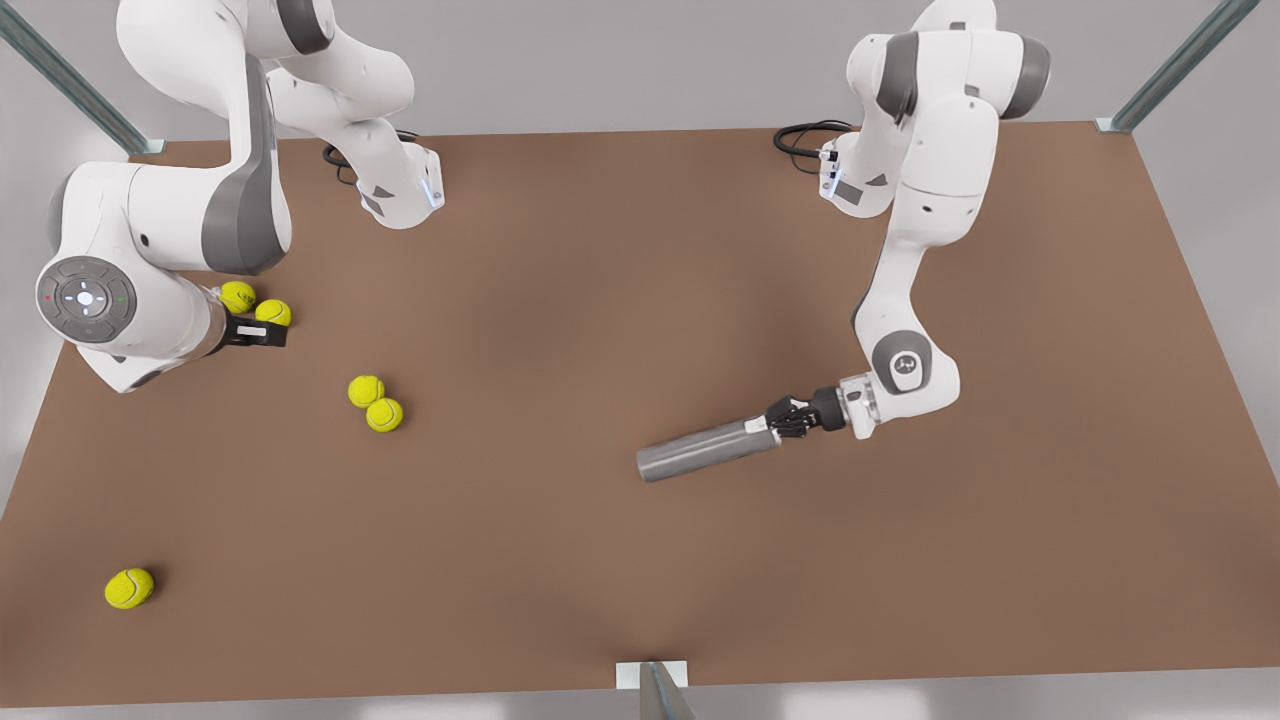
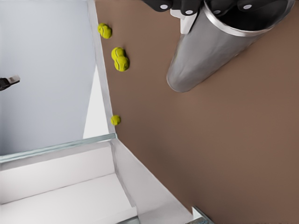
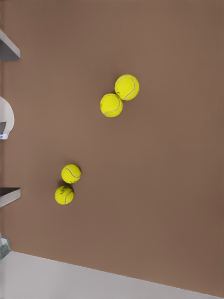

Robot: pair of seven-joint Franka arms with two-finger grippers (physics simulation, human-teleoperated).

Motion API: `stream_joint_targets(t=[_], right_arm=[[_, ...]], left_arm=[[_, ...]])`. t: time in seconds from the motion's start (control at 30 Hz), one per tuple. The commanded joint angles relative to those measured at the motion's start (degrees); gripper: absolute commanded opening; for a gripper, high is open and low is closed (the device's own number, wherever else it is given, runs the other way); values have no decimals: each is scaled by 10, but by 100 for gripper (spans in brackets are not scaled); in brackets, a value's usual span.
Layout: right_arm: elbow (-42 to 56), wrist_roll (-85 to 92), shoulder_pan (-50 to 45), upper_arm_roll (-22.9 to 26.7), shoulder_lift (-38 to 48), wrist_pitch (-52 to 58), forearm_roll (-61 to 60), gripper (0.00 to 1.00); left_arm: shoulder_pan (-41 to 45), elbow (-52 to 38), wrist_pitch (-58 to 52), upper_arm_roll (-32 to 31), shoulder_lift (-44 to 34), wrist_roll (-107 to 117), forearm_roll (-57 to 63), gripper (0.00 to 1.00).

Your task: Put the tennis tube upright

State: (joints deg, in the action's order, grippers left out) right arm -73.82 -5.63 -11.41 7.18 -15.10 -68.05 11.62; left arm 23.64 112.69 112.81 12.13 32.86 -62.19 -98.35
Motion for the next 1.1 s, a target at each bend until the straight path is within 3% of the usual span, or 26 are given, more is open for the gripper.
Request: stream_joint_targets(t=[0.0, 0.17, 0.37, 0.63, 0.87, 1.07], right_arm=[[0, -1, 0, 0, 1, 0, 0, 100], [0, 1, -2, 0, -3, 3, 0, 100], [1, 1, -3, 0, -6, 3, 1, 100], [0, 1, -2, 0, -8, 3, 1, 100], [-1, 1, -2, 0, -8, 3, 2, 100], [-1, 1, -2, 0, -12, 4, 2, 100]], left_arm=[[0, 0, 14, 0, -10, 47, 16, 21], [1, -1, 30, 12, -73, 111, 131, 21], [1, -40, 46, 44, -169, 277, 447, 21], [1, -162, -58, 48, -192, 456, 783, 21], [23, -185, -67, 46, -181, 474, 910, 21], [26, -202, -63, 45, -158, 473, 951, 21]])
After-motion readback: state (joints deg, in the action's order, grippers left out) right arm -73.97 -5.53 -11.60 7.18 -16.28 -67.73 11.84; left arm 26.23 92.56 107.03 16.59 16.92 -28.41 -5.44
